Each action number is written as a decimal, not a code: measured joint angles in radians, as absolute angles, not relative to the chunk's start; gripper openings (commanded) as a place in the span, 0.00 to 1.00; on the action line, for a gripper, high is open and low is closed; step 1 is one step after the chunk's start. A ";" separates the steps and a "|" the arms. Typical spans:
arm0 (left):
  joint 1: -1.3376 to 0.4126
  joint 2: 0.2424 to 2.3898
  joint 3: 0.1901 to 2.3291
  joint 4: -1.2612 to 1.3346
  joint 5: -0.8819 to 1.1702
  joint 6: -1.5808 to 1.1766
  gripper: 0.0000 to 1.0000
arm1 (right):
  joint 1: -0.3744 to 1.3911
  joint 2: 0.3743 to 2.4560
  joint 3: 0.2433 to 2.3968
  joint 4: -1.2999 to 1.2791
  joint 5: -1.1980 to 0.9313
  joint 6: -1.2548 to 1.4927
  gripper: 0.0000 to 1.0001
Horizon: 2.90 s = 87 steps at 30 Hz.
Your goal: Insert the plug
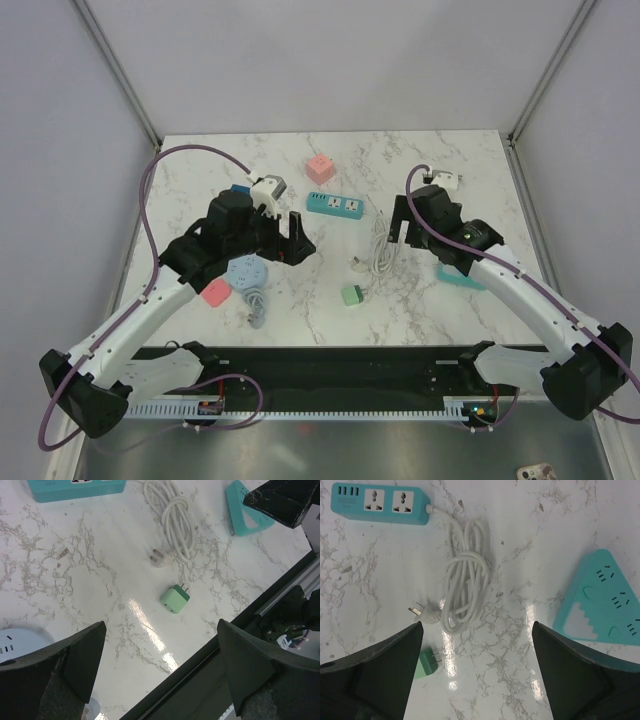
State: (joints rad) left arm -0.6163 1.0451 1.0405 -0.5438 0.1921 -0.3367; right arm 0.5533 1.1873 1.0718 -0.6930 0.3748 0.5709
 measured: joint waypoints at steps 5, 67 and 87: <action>-0.613 1.029 1.052 -0.550 0.164 -0.305 1.00 | 0.553 1.225 1.085 -0.649 0.416 0.555 0.98; -0.612 0.981 0.925 -0.470 0.167 -0.216 1.00 | 0.039 1.891 1.392 -0.318 -0.394 0.341 0.10; -0.628 0.805 0.720 0.256 0.561 0.276 0.98 | 0.417 1.192 0.762 0.729 -0.979 1.222 0.11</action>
